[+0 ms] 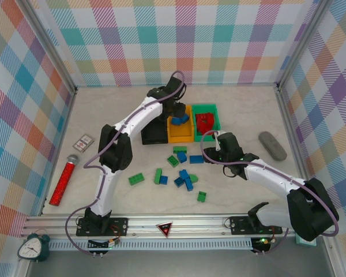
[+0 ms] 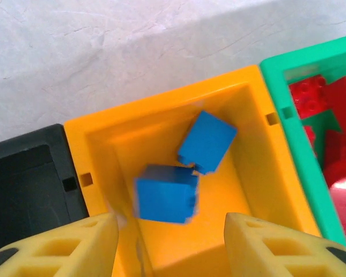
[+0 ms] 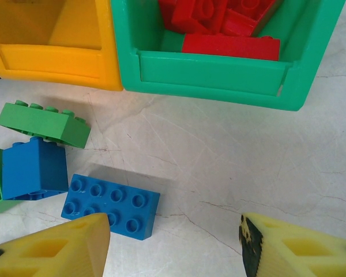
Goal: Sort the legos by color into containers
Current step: Place the lego in the container, then pick up the lego from the center of the table.
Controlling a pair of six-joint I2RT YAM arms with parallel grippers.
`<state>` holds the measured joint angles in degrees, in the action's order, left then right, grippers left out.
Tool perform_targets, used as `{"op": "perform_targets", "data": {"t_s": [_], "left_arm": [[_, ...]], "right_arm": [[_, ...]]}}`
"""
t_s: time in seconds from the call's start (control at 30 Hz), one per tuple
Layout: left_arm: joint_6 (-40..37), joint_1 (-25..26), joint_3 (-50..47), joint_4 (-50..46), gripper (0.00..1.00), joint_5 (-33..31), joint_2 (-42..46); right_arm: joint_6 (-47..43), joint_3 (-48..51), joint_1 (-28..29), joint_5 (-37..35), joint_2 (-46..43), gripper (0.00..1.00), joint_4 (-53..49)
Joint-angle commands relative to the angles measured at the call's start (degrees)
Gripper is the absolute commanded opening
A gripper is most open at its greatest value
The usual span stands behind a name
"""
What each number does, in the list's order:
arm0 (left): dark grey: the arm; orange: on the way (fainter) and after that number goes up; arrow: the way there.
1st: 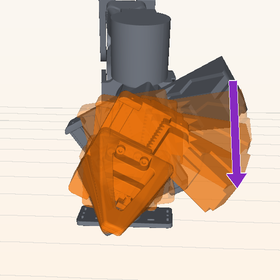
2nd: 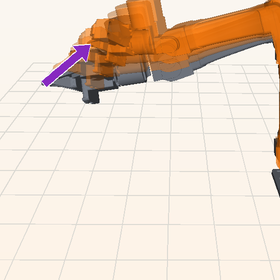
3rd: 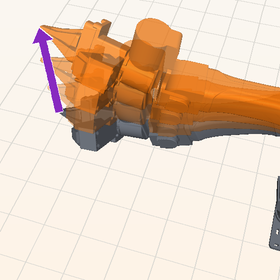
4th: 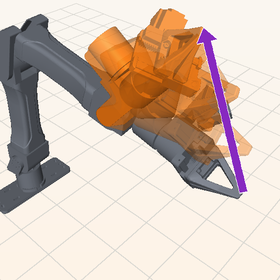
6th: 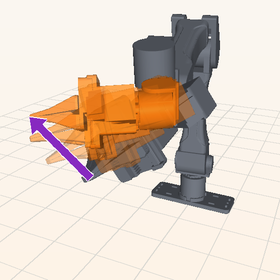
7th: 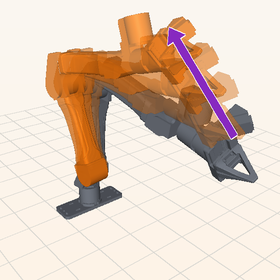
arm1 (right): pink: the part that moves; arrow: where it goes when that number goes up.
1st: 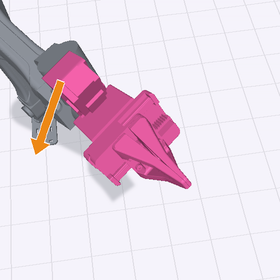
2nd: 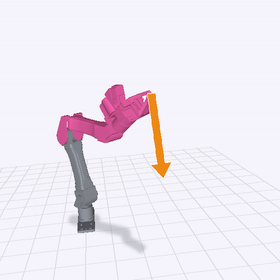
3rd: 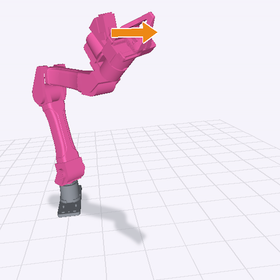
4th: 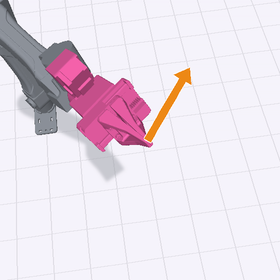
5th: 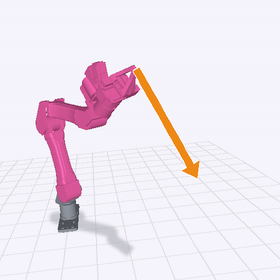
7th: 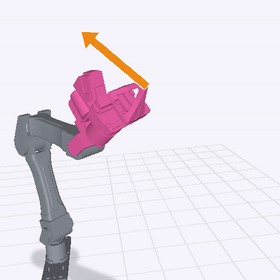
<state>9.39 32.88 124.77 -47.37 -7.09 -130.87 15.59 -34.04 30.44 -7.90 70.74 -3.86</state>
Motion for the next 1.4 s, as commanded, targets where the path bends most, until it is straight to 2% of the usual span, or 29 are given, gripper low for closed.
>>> {"op": "perform_targets", "data": {"t_s": [0.0,0.23,0.33,0.7,1.37], "left_arm": [[-1.6,0.3,3.7,-4.7,0.54,-3.1,-1.4],[-1.0,1.0,-1.4,-2.2,0.56,-1.8,3.7],[-0.5,1.8,-7.1,1.0,0.56,-0.6,8.6],[4.6,3.7,-37.2,17.4,0.57,2.9,30.1],[11.0,5.3,-67.7,32.8,0.57,1.8,54.0]], "right_arm": [[0.2,0.5,0.1,0.8,-0.5,0.62,1.5],[0.3,0.3,0.1,1.5,0.3,0.62,1.7],[0.3,-0.1,0.1,2.2,1.2,0.62,1.7],[0.8,-2.6,0.2,9.1,8.4,0.62,3.2],[0.2,-4.4,1.3,10.9,12.3,0.63,2.9]]}}
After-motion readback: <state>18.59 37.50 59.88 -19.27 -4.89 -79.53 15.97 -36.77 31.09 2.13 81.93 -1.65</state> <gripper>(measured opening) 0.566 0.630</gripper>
